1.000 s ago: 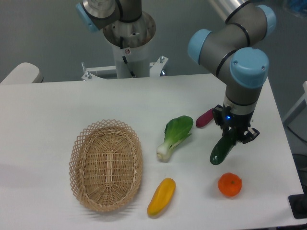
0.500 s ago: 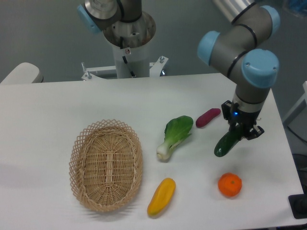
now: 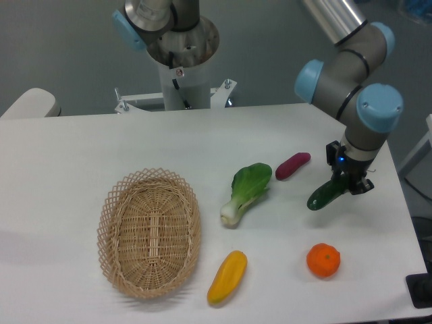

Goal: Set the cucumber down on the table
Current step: 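Lower the held green cucumber and tilt it toward the table surface, then lay the cucumber flat on the table and open the gripper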

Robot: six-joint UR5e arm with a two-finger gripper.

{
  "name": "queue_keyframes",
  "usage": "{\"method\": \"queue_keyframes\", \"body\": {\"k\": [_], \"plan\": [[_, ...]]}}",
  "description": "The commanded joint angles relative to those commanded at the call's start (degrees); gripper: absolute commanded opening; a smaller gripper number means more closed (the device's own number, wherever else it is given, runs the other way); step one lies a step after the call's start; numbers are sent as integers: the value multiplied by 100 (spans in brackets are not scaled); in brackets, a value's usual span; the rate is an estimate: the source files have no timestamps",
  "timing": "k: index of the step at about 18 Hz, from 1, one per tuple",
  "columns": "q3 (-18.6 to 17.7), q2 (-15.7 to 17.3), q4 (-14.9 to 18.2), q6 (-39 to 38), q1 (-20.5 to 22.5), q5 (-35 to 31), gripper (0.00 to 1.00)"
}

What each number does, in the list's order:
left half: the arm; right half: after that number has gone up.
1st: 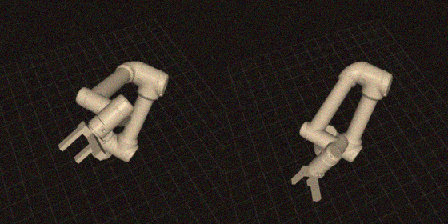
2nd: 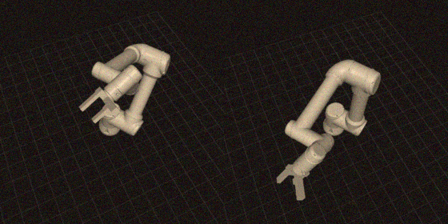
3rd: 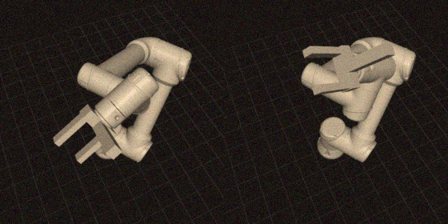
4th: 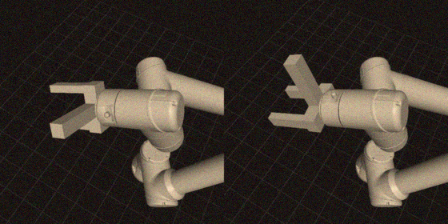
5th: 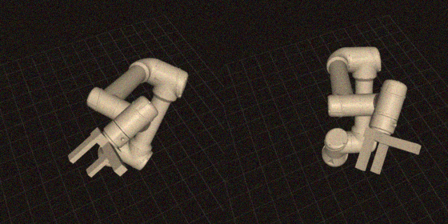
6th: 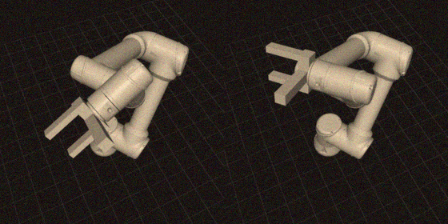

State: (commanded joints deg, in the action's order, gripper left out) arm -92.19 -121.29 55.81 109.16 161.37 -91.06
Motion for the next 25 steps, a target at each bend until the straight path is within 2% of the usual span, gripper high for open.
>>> {"method": "queue_keyframes", "body": {"k": [6, 9, 12, 14, 22, 25], "plan": [[-71, -18, -18, -9, 18, -17, 28], [-10, -18, 0, -27, 17, -9, 49], [131, 0, -9, -35, 18, 9, 85], [245, 52, 17, -53, -35, -9, 92], [956, 123, 114, -1273, -615, -17, 95], [1194, 105, 316, -1459, -642, -17, 95]]}}
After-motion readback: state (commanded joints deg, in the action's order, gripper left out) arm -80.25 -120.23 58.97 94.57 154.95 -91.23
